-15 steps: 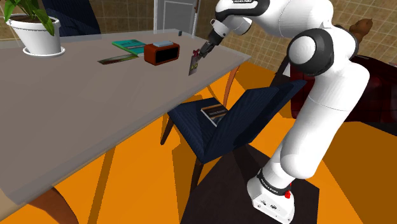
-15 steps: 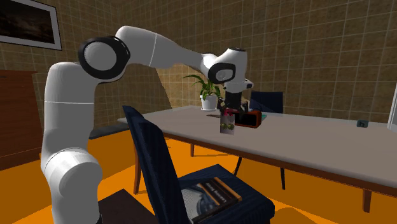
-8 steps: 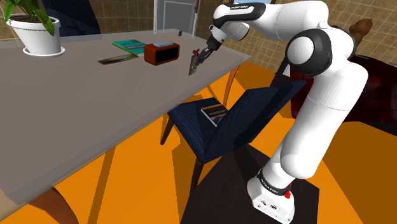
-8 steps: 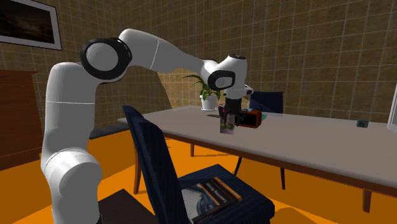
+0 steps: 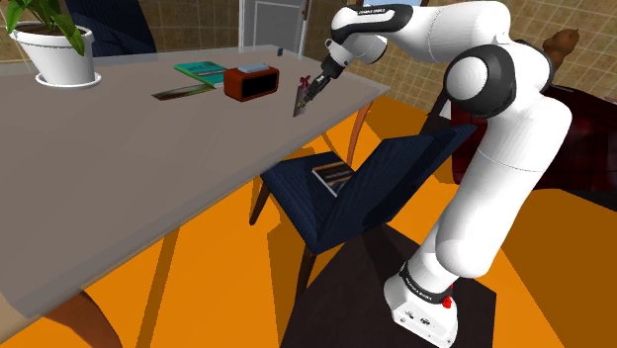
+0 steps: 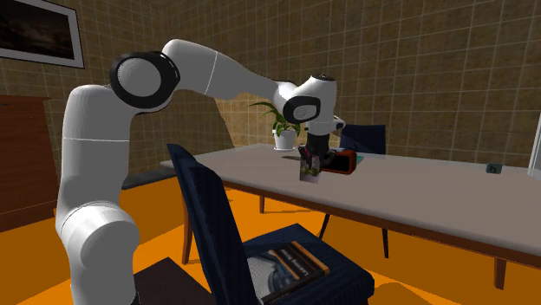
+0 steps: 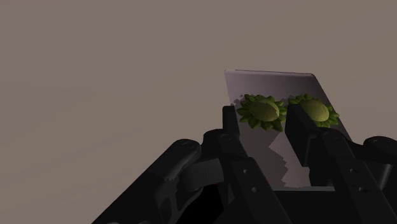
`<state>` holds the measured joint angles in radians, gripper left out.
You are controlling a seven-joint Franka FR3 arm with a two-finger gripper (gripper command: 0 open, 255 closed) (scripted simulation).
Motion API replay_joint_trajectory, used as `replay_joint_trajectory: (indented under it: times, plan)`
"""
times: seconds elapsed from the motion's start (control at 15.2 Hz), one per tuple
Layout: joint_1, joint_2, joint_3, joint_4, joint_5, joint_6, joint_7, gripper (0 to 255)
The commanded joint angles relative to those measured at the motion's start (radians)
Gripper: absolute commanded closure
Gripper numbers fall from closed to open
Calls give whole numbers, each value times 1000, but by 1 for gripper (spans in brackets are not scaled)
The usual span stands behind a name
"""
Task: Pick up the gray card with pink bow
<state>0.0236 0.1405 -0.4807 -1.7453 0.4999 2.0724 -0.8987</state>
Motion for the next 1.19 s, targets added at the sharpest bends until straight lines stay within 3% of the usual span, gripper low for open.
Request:
replay_joint_trajectory:
  times: [0.0,1.12]
  plan:
    - [0,-1,0,-1,-1,-1,1,255]
    - [-12,-1,-11,195,-35,-185,78,255]
